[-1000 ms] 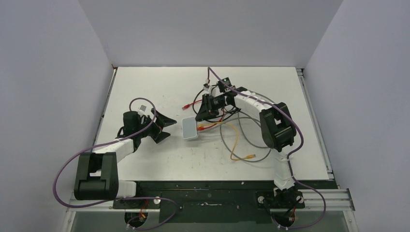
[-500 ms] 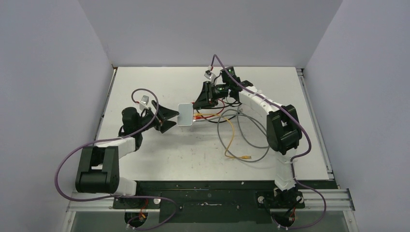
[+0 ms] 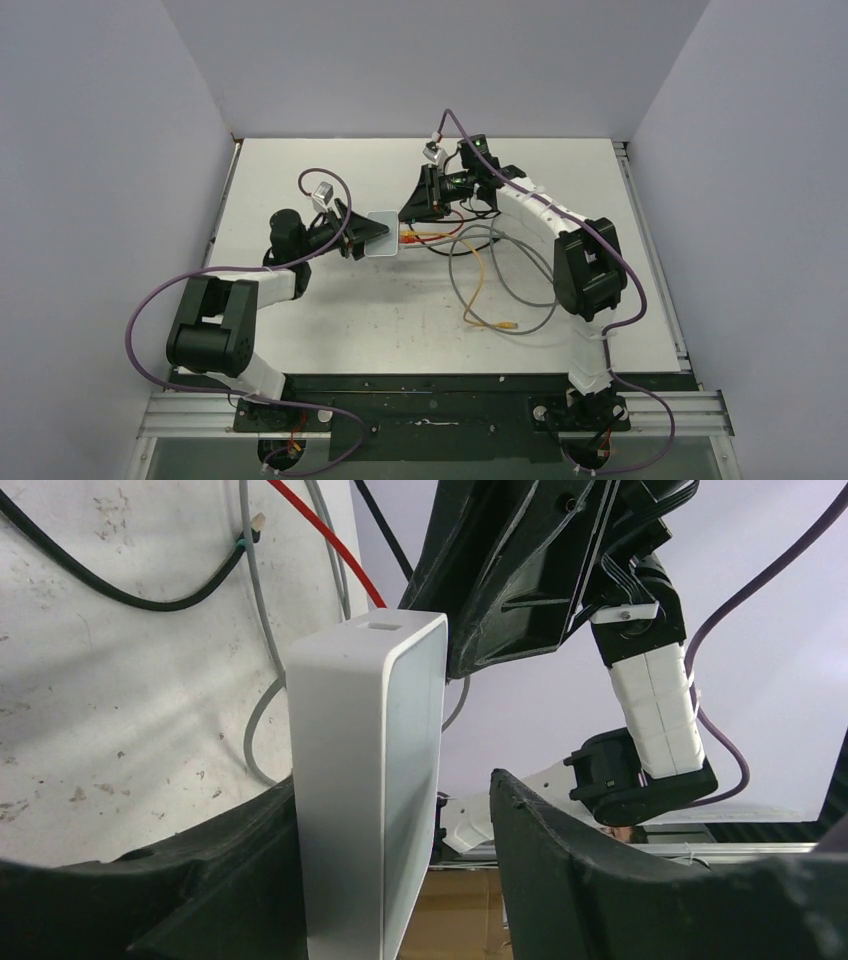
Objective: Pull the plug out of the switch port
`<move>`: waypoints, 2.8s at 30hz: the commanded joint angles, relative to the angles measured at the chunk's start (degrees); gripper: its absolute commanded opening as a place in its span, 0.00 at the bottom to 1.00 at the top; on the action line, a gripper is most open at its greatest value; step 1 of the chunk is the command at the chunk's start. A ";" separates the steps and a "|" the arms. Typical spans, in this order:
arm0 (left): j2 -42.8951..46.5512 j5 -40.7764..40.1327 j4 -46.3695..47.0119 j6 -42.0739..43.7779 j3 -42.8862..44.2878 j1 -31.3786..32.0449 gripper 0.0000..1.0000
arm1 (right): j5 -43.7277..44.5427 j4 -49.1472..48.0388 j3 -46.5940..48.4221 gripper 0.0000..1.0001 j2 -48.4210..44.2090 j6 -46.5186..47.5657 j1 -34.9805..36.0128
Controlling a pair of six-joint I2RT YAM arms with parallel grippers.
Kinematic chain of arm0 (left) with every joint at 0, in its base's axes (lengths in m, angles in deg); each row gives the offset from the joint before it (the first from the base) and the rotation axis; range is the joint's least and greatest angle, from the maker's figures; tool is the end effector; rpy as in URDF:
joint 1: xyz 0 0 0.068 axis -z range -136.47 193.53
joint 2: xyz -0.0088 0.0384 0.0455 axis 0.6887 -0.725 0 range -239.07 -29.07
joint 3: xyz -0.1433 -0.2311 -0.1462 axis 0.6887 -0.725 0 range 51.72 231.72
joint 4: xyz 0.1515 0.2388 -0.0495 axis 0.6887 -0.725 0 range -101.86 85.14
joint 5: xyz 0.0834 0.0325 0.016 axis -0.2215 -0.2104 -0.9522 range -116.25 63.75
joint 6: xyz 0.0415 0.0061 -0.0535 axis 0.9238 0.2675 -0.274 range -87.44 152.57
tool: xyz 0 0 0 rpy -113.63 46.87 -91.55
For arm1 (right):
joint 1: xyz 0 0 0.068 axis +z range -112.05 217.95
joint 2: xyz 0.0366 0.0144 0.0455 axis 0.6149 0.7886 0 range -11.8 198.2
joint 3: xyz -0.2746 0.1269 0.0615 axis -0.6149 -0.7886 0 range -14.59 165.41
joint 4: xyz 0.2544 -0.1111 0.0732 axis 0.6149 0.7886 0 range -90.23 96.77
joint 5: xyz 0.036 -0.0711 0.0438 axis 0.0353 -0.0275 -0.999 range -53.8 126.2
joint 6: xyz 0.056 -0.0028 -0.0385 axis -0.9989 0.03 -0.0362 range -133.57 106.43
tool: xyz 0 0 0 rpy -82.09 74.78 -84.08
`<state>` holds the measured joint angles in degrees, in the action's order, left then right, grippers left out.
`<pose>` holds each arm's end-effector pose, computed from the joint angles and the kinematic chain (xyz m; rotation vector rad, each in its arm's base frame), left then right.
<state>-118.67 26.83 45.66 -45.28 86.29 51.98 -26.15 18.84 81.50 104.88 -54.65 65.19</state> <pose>0.3196 -0.0917 0.2174 -0.3450 1.9729 -1.8118 0.4291 0.2753 0.2795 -0.3843 2.4394 1.8163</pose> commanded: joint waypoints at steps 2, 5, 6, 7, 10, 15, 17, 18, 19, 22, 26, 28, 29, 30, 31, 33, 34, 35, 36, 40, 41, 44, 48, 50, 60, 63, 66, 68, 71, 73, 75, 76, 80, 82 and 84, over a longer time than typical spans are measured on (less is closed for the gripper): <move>0.06 2.32 6.61 -2.05 2.68 0.20 0.53 | -1.86 -3.62 1.44 0.13 -5.06 -0.50 -0.02; 0.68 2.23 6.01 -1.69 2.53 0.23 0.49 | -1.65 -3.68 1.13 0.14 -5.07 -0.31 0.00; 0.85 2.16 5.32 -1.29 2.55 0.25 0.47 | -1.57 -3.69 0.92 0.15 -5.06 -0.27 0.05; 1.05 2.12 4.79 -0.99 2.65 0.37 0.46 | -1.55 -3.69 0.80 0.16 -5.06 -0.24 -0.02; 1.35 1.88 2.59 0.45 3.12 0.77 0.38 | -1.47 -3.79 0.43 0.17 -5.24 -0.04 0.08; 2.45 1.42 -5.26 5.88 5.91 1.81 0.21 | -0.94 -4.01 0.51 0.26 -5.50 0.15 0.01; 3.31 1.00 -9.62 8.63 7.16 2.00 0.13 | -0.05 -2.92 0.89 0.33 -5.67 1.16 -0.08; 3.99 0.75 -13.28 10.52 7.99 2.01 0.06 | 0.62 -2.13 1.24 0.37 -5.79 1.88 -0.13; 4.45 0.31 -16.92 12.63 8.89 1.98 0.00 | 1.34 -1.12 1.59 0.42 -5.91 2.78 -0.12; 6.71 -1.83 -29.59 20.31 12.55 1.97 0.00 | 3.34 1.42 2.47 0.62 -6.73 4.72 -0.35; 9.34 -5.65 -44.99 30.32 18.51 1.87 0.00 | 5.66 1.76 2.86 0.86 -8.58 6.19 -0.84; 10.61 -7.62 -51.11 33.90 21.32 1.86 0.00 | 6.89 1.52 2.89 0.96 -9.70 6.84 -1.14; 11.17 -8.66 -54.36 35.45 22.74 1.82 0.00 | 7.42 1.31 2.81 0.99 -10.29 7.07 -1.43; 11.87 -9.84 -56.94 36.95 24.33 1.83 0.00 | 7.83 0.90 2.70 0.96 -10.93 7.33 -1.59; 12.50 -11.09 -59.57 38.55 25.77 1.77 0.00 | 8.20 0.31 2.53 0.92 -11.55 7.48 -1.76; 13.45 -13.33 -63.64 41.01 29.37 1.59 0.00 | 8.90 -1.11 1.82 0.90 -13.22 7.51 -2.22; 13.81 -14.13 -65.27 41.85 30.67 1.46 0.00 | 9.52 -1.92 1.44 0.90 -13.96 7.57 -2.46; 14.21 -14.98 -66.66 42.51 31.99 1.28 0.00 | 9.93 -2.64 1.07 0.90 -14.68 7.58 -2.66; 14.54 -15.59 -67.57 43.10 32.98 1.05 0.00 | 10.42 -3.24 0.77 0.90 -15.38 7.52 -2.98; 16.22 -21.13 -70.97 44.73 36.39 0.91 0.00 | 11.97 -5.42 -0.75 0.90 -17.95 6.79 -4.22; 16.63 -22.63 -72.05 45.34 37.12 0.81 0.00 | 12.06 -5.58 -1.12 0.90 -18.29 6.46 -4.46; 17.27 -26.93 -76.94 46.93 39.79 -0.07 0.00 | 12.23 -5.85 -2.19 0.90 -19.38 5.94 -4.94; 18.71 -24.44 -77.29 47.11 39.51 -2.36 0.00 | 12.35 -5.98 -3.94 0.90 -20.39 5.80 -5.07; 19.68 -23.47 -76.73 46.87 38.10 -3.13 0.00 | 12.34 -6.13 -4.50 0.90 -20.69 5.79 -5.06; 21.34 -9.42 -63.65 41.87 31.05 -4.67 0.00 | 10.57 -7.21 -6.52 0.90 -20.98 5.97 -5.12; 20.79 -4.95 -59.72 40.49 30.24 -4.67 0.00 | 9.60 -8.47 -7.62 0.90 -21.41 5.65 -5.10; 19.85 -2.01 -56.41 38.30 29.41 -4.67 0.00 | 8.77 -10.84 -9.08 0.90 -22.37 4.78 -5.14; 19.12 -0.14 -53.69 36.54 28.65 -4.59 0.00 | 8.80 -11.17 -9.62 0.90 -22.94 4.86 -5.12; 18.52 0.96 -49.03 33.70 26.72 -4.58 0.00 | 9.16 -10.02 -9.69 0.90 -22.99 5.67 -5.16; 18.14 2.04 -45.92 31.59 25.50 -4.58 0.00 | 9.03 -9.42 -9.73 0.90 -22.91 5.87 -5.20; 17.54 3.46 -43.16 29.57 24.49 -4.58 0.00 | 8.86 -9.55 -9.85 0.90 -23.06 6.01 -5.21; 17.27 4.17 -41.79 28.68 24.01 -4.58 0.00 | 8.97 -9.83 -9.99 0.90 -23.27 6.02 -5.35; 16.52 6.53 -34.51 23.80 21.98 -4.49 0.00 | 8.75 -11.30 -10.01 0.90 -23.77 5.58 -5.55; 16.10 7.15 -33.16 22.74 21.29 -4.49 0.00 | 9.22 -11.28 -9.60 0.90 -23.79 5.61 -5.61; 15.98 7.37 -32.77 22.48 20.91 -4.42 0.00 | 10.80 -10.13 -9.14 0.90 -23.98 5.90 -5.83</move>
<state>-103.13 29.93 2.47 -19.05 106.95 47.54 -16.31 11.56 71.40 84.41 -49.38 59.99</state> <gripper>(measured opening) 0.255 0.898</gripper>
